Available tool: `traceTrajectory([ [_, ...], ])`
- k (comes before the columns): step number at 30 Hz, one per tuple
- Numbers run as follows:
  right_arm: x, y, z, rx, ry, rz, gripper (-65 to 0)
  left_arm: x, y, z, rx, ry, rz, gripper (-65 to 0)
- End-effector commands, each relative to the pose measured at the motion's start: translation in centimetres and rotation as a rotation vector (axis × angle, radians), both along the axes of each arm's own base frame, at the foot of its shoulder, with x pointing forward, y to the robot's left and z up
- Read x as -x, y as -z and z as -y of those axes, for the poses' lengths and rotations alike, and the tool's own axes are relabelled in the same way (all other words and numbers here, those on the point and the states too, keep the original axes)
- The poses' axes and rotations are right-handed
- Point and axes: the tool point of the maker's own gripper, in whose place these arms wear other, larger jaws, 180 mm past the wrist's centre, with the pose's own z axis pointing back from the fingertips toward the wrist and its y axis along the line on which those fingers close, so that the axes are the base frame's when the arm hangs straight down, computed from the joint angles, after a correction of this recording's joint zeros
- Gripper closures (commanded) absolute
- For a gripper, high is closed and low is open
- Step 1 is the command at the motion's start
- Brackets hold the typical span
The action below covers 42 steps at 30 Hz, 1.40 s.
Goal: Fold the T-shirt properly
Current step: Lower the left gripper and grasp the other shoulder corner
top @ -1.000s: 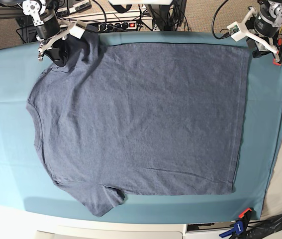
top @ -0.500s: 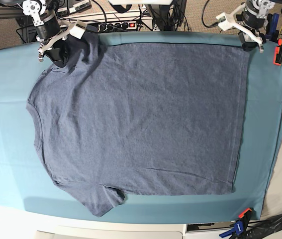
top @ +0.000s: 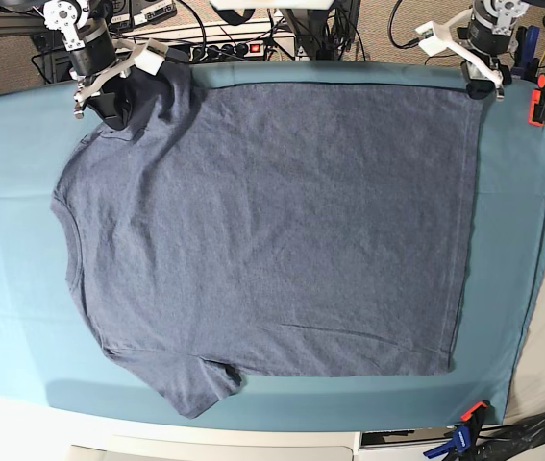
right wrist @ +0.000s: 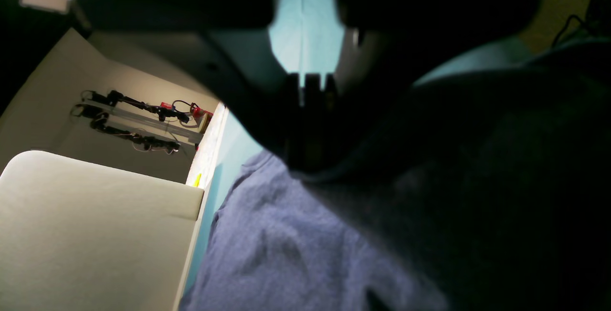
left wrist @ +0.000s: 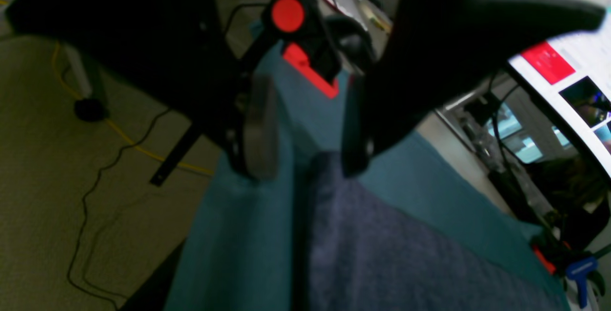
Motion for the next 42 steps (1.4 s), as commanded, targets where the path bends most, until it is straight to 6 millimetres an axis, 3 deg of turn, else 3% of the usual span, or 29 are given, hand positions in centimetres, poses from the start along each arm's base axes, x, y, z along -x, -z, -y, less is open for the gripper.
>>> traceTrajectory([
  [1,-0.5,-0.9,-0.3,-0.006,-0.015,0.035,0.0,-1.1,-1.1,-0.6,-0.029,0.0,0.046,-24.5],
  [8,-0.7,-1.0,-0.3,-0.006,-0.015,0.04,0.0,-1.6,-2.1,0.2,0.014,-0.021,0.071,-24.5],
  [18,-0.8,-1.1,-0.3,-0.006,-0.015,0.043,0.0,-1.0,-1.3,1.0,0.079,-0.006,0.031,-24.5],
  [30,-1.3,-1.4,-0.3,-0.005,-0.016,0.059,0.0,-1.7,-0.2,-0.4,0.042,-0.008,0.032,-24.5],
  [39,-1.3,-1.4,-0.3,-0.006,-0.015,0.059,0.0,-1.8,-0.2,-0.4,0.044,-0.008,0.033,-24.4],
  [42,-1.3,-1.4,-0.3,-0.005,-0.015,0.059,0.0,-1.8,-0.2,-0.4,0.045,-0.008,0.033,-19.3],
])
